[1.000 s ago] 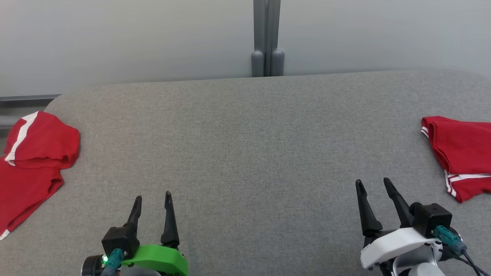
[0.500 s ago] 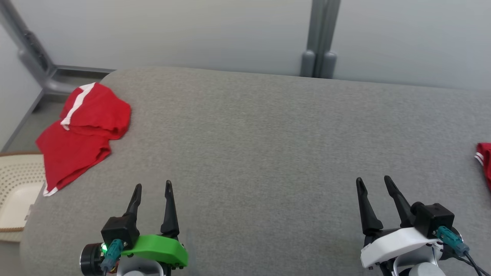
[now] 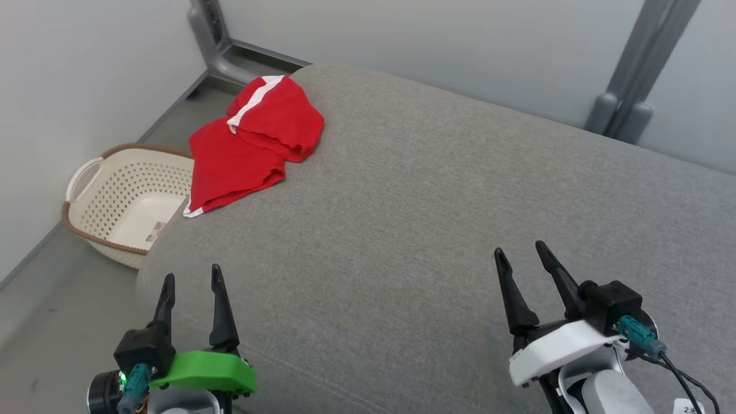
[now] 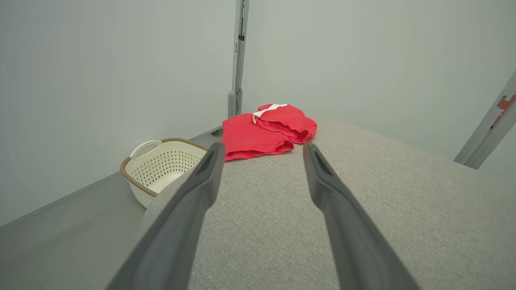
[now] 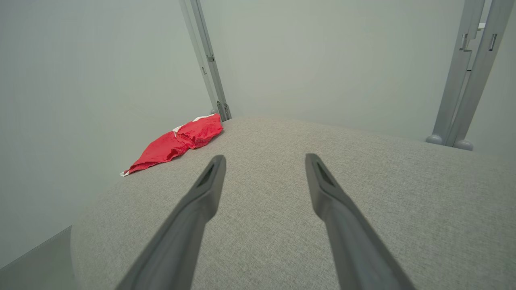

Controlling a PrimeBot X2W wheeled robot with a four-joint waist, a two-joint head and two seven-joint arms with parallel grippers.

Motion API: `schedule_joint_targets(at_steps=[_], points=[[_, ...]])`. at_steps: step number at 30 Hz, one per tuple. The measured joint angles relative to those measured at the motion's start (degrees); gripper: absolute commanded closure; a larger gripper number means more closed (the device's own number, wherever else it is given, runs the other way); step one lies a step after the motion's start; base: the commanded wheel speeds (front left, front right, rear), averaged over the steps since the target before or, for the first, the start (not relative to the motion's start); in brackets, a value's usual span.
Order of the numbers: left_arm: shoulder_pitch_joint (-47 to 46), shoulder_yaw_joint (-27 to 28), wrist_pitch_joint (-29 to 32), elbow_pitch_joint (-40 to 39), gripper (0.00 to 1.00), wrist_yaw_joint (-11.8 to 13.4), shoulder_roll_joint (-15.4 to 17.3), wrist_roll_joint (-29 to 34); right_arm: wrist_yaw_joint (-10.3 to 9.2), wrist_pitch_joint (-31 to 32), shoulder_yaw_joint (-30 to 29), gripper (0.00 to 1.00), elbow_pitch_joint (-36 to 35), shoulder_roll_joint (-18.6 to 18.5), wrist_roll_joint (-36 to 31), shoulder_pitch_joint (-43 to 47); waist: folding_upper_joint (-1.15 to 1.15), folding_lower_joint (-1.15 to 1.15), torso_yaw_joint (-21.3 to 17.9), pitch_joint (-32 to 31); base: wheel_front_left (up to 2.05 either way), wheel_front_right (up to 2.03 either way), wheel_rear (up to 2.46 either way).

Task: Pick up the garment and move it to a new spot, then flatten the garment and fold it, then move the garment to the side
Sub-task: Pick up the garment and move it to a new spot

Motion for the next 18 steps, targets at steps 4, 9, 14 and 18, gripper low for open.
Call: schedule_joint_targets(at_steps=[4,9,14,18], points=[[0.8,0.8,0.0,-1.3,0.00,0.1,-0.1,0.0,0.00,0.1,1.3,0.00,0.9,0.0,0.0,-1.1,0.00,0.00,1.9,0.8,0.00,0.00,0.00],[1.2,1.1,0.0,-1.9,0.00,0.3,-0.3,0.1,0.00,0.0,2.1,0.00,2.1,0.0,0.0,-1.9,0.00,0.00,2.6,1.4,0.00,0.00,0.00],[1.7,1.0,0.0,-1.8,0.00,0.0,-0.4,0.2,0.00,-0.3,2.2,0.00,2.5,0.0,0.2,-2.0,0.00,0.00,2.4,1.0,0.00,0.00,0.00],[1.7,0.8,0.0,-1.6,0.00,0.0,-0.4,0.3,0.00,-0.5,1.9,0.00,2.6,0.0,0.3,-1.9,0.00,0.00,2.2,0.7,0.00,0.00,0.00]])
